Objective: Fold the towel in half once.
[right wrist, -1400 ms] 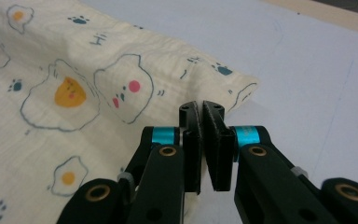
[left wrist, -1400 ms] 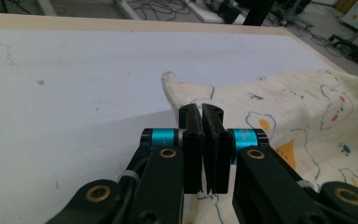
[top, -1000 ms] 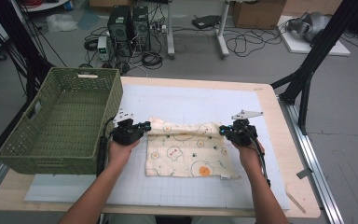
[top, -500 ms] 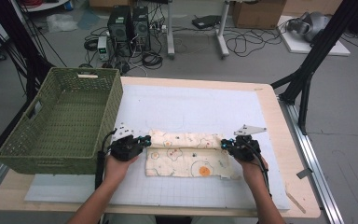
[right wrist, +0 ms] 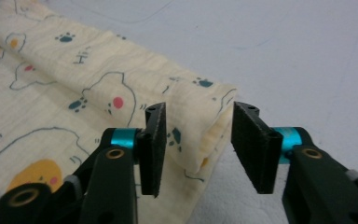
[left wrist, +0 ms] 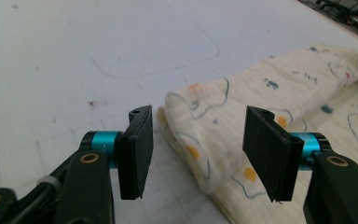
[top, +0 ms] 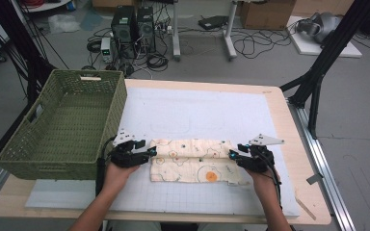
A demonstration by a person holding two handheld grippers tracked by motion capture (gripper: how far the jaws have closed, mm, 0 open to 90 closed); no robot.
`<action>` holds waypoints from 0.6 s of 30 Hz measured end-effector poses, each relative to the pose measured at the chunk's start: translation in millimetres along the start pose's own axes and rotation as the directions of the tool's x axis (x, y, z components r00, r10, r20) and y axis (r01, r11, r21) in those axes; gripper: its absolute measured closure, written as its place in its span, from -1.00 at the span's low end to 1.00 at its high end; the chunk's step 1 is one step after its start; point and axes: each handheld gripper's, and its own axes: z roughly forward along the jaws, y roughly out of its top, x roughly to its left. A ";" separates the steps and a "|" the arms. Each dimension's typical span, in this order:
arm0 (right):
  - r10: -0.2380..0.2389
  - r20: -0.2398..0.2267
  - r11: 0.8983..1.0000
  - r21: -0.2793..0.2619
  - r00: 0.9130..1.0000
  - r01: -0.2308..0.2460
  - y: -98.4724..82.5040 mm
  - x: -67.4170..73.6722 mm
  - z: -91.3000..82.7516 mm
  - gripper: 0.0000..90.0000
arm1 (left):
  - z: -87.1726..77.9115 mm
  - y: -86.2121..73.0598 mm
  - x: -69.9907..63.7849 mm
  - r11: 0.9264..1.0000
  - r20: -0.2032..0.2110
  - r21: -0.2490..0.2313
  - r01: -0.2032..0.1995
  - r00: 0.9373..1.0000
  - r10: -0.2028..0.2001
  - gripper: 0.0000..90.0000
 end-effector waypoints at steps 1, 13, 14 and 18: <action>0.003 0.001 1.000 -0.005 1.000 -0.003 0.1 -0.3 -1.3 0.19 | 1.0 3.3 0.1 1.000 0.001 0.000 -0.006 1.000 0.006 -0.05; 0.052 0.020 0.998 -0.024 0.998 -0.051 4.2 -9.8 -1.4 -0.02 | 26.3 10.8 9.0 0.998 0.032 0.065 -0.001 0.999 -0.001 0.29; 0.057 0.018 0.998 -0.025 0.998 -0.056 6.5 -11.2 -0.7 -0.01 | 26.9 10.5 9.2 0.997 0.035 0.072 -0.009 0.999 0.006 0.37; 0.053 0.013 0.999 -0.005 0.999 -0.053 16.6 -14.2 9.3 0.09 | 26.8 9.9 8.8 0.997 0.031 0.075 -0.028 0.999 0.025 0.72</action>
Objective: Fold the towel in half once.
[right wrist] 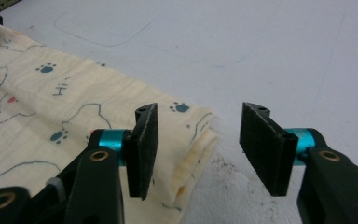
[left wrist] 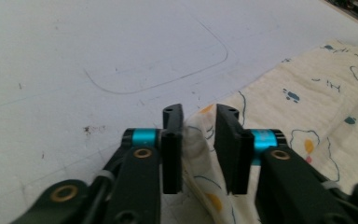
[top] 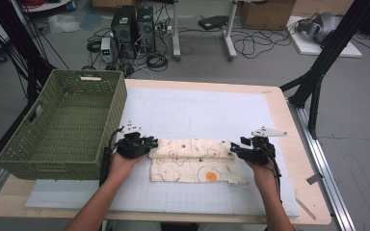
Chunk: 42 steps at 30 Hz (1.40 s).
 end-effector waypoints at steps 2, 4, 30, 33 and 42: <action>-0.011 0.006 1.000 0.021 1.000 0.011 5.2 1.0 7.0 0.19 | -0.4 -0.1 -1.0 1.000 0.009 -0.005 -0.008 1.000 0.008 0.88; -0.012 0.030 0.999 0.034 0.999 0.011 10.9 0.5 12.8 0.30 | -1.3 0.2 -1.7 1.000 0.017 -0.011 -0.016 1.000 0.016 0.90; 0.001 -0.009 0.994 0.111 1.000 0.000 26.7 -2.9 33.2 0.46 | -20.2 4.5 -9.6 0.995 0.084 -0.101 0.020 0.996 -0.011 0.91; 0.035 0.016 0.986 0.165 0.999 -0.037 23.2 -5.0 46.7 0.17 | -19.9 2.6 -10.0 0.995 0.082 -0.100 0.023 0.996 -0.015 0.91; -0.008 -0.002 0.988 0.155 1.000 0.008 24.1 -1.7 51.2 0.93 | -21.0 1.4 -9.9 0.996 0.084 -0.090 0.012 0.996 -0.005 0.91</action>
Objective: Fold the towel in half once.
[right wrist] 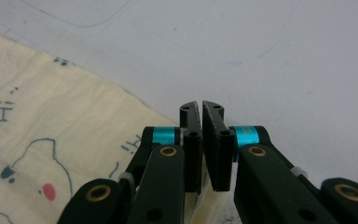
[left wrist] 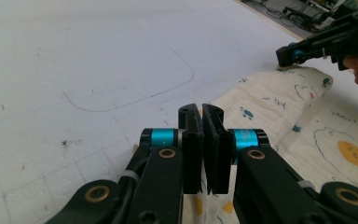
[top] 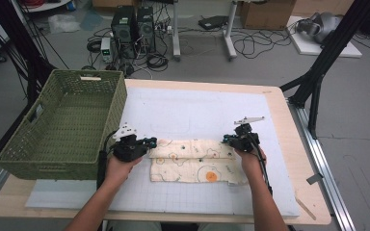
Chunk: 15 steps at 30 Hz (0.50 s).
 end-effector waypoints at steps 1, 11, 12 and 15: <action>-0.008 0.005 1.000 -0.020 1.000 0.008 0.9 0.1 -3.3 0.93 | -0.4 0.2 -0.1 1.000 0.000 -0.002 0.002 1.000 -0.002 0.91; -0.033 -0.076 0.980 -0.197 0.997 0.018 -6.1 9.2 -47.5 0.93 | -15.2 -8.3 -8.4 0.999 0.036 -0.029 0.016 0.999 -0.015 0.90; -0.046 -0.088 0.976 -0.217 0.995 0.026 -9.4 10.7 -51.5 0.93 | -17.2 -10.7 -8.9 0.999 0.037 -0.026 0.019 0.999 -0.018 0.90; -0.072 -0.101 0.970 -0.241 0.992 0.046 -20.5 18.6 -62.9 0.93 | -22.6 -17.6 -11.2 1.000 0.036 -0.017 0.018 0.999 -0.018 0.90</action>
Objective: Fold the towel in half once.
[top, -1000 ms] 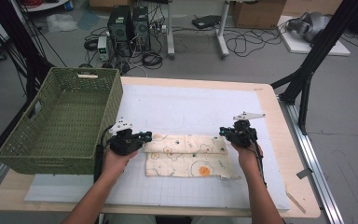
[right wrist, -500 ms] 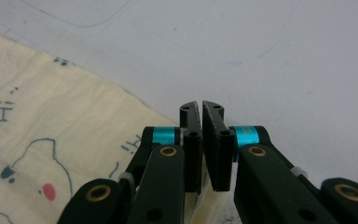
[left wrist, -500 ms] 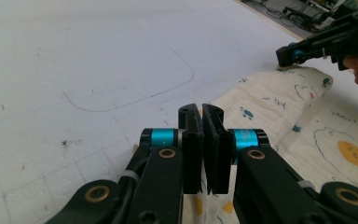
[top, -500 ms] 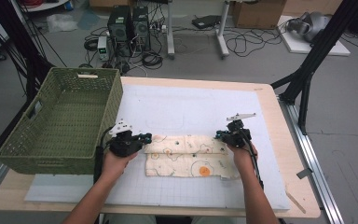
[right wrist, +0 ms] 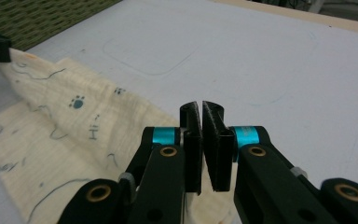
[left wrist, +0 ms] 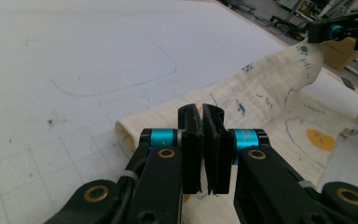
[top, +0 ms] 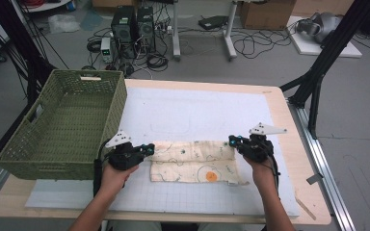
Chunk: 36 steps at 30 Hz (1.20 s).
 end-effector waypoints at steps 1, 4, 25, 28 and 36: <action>-0.007 -0.005 1.000 -0.006 1.000 0.007 -3.4 2.4 -3.9 0.93 | -1.4 -2.0 -1.2 1.000 0.002 0.009 -0.004 1.000 0.004 0.90; -0.010 -0.016 1.000 -0.011 1.000 0.010 -14.8 7.5 -14.1 0.93 | -4.7 -6.5 -6.0 0.999 0.015 0.026 -0.019 1.000 0.019 0.89; -0.030 -0.038 0.995 0.090 0.999 0.034 -54.9 14.6 -35.8 0.70 | -14.7 -12.6 -6.6 1.000 0.031 -0.017 0.006 1.000 -0.005 -0.04; -0.012 -0.031 0.998 0.068 0.999 0.014 -53.2 14.0 -37.1 0.39 | -11.4 -14.3 -4.3 1.000 -0.008 0.010 0.000 1.000 0.000 -0.03; 0.046 -0.008 0.999 -0.016 0.999 -0.046 -50.2 2.4 -45.2 0.19 | -3.1 -12.5 5.3 0.999 -0.053 0.032 0.013 0.999 -0.011 0.01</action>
